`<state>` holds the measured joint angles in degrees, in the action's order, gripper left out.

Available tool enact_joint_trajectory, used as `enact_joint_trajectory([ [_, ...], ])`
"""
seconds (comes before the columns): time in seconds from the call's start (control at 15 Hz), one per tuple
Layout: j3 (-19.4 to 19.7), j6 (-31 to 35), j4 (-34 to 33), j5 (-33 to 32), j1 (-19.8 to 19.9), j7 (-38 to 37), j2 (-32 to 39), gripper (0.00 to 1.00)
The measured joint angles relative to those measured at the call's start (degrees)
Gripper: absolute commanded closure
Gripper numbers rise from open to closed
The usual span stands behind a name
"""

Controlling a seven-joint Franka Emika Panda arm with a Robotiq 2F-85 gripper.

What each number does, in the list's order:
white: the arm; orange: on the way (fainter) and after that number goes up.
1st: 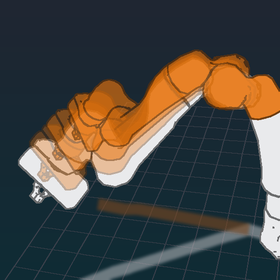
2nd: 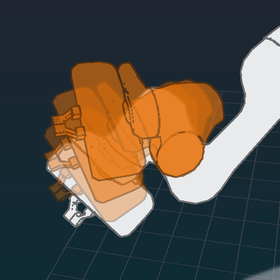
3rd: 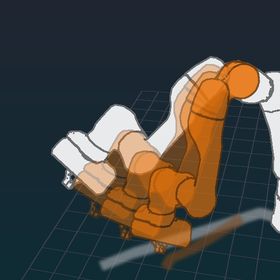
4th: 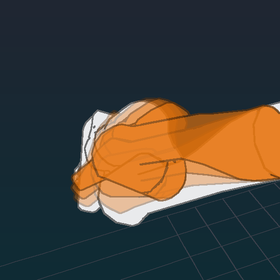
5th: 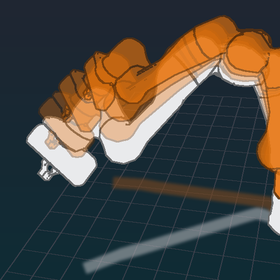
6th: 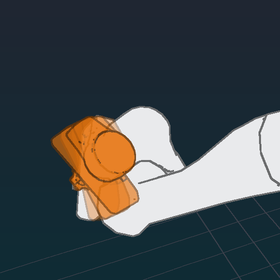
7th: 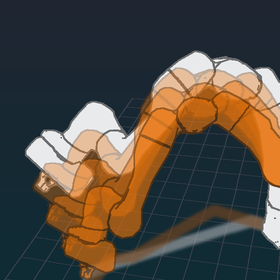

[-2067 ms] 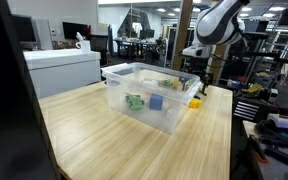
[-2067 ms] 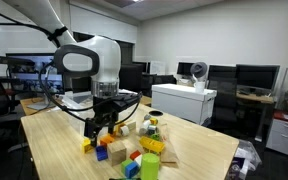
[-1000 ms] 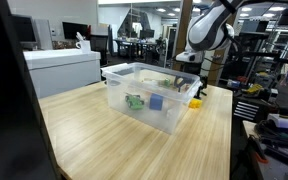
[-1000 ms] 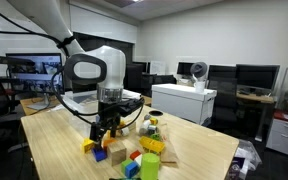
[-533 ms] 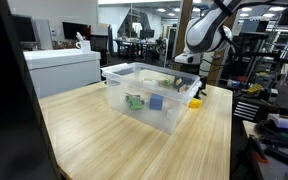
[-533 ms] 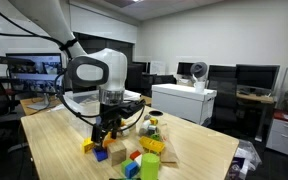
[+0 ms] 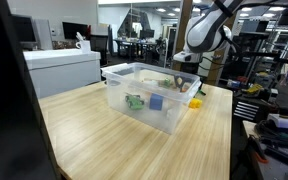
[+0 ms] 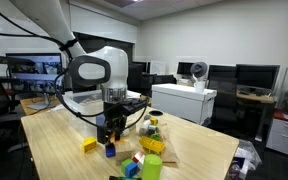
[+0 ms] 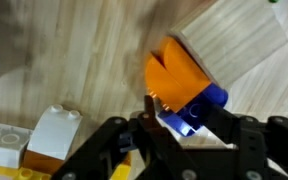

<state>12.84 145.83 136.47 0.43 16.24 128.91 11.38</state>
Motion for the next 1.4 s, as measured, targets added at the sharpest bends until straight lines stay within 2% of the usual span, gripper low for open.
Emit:
enact_joint_trajectory([
  [0.13,0.2,0.8,0.0,-2.4,0.0,-4.1,0.0,0.93],
  [0.4,0.3,1.0,-0.4,-5.9,-0.2,-12.5,0.0,1.00],
  [0.47,0.3,1.0,-0.5,-6.3,-0.3,-14.3,0.0,0.95],
  [1.0,-0.1,0.8,-1.6,-7.8,-1.0,-27.1,0.0,0.96],
  [1.4,-0.5,0.7,-4.3,-7.8,-1.1,-32.6,-1.1,0.96],
])
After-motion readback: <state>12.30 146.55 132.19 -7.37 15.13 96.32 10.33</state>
